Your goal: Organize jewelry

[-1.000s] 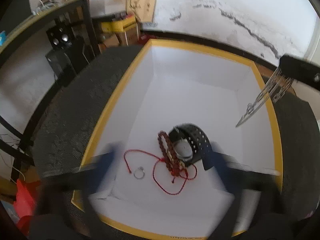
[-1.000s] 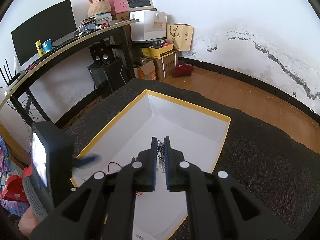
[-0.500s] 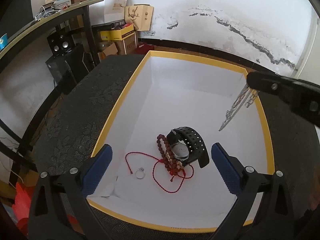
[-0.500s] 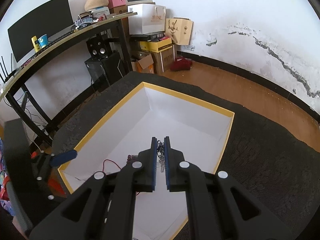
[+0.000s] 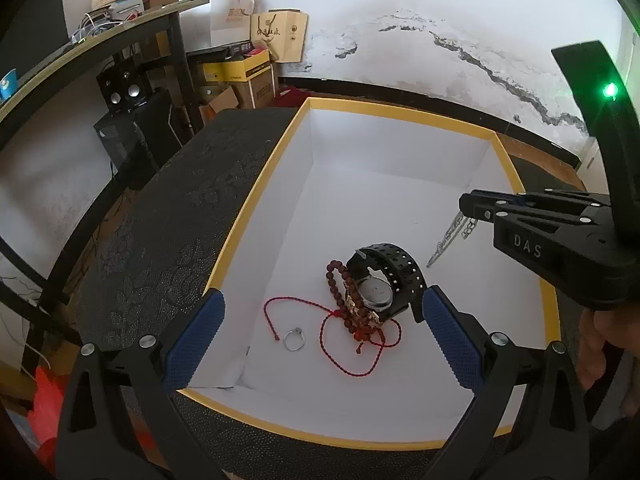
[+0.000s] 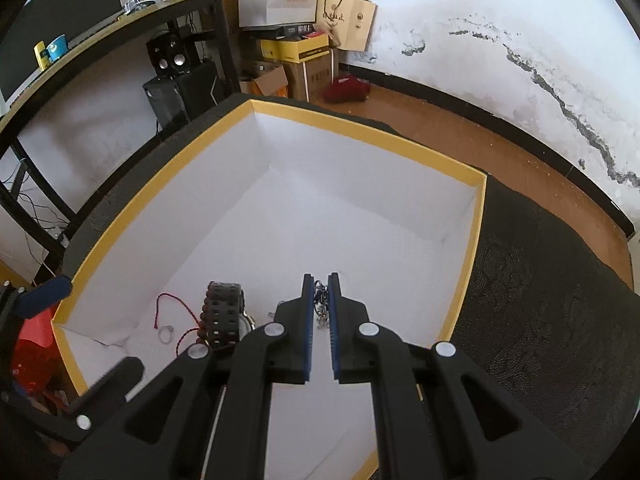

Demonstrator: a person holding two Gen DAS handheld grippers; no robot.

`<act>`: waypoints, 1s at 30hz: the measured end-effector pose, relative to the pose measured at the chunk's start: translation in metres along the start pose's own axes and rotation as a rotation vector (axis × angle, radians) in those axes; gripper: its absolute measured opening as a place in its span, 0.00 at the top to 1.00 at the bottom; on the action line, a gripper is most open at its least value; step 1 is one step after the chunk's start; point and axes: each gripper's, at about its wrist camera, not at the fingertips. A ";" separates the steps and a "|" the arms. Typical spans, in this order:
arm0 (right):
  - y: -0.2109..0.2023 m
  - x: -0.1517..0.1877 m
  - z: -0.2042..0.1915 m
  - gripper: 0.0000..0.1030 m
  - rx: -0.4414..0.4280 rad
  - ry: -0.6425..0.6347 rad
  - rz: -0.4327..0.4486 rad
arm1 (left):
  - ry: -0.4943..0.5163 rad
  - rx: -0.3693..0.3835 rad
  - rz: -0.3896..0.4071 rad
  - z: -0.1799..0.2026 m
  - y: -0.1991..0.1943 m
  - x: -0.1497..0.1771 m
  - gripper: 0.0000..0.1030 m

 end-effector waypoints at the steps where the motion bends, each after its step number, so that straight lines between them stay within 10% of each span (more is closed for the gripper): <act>1: 0.002 0.000 0.000 0.93 0.004 -0.001 -0.002 | 0.001 0.001 0.000 0.000 0.000 0.000 0.06; 12: 0.001 0.000 0.001 0.89 -0.012 0.004 0.001 | -0.003 0.016 0.004 0.000 -0.002 0.000 0.06; 15: -0.005 0.000 0.004 0.15 -0.035 0.016 0.029 | -0.007 0.021 0.005 0.001 -0.004 0.000 0.06; 30: -0.053 0.012 0.019 0.06 0.024 0.026 0.114 | 0.010 0.045 0.032 0.025 -0.014 0.001 0.06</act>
Point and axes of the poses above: each gripper's, at about its wrist camera, not at the fingertips, and y roughly the way its jaws point, z to its right, x to its underside, and after that the axes turned 8 degrees about -z, right-handed
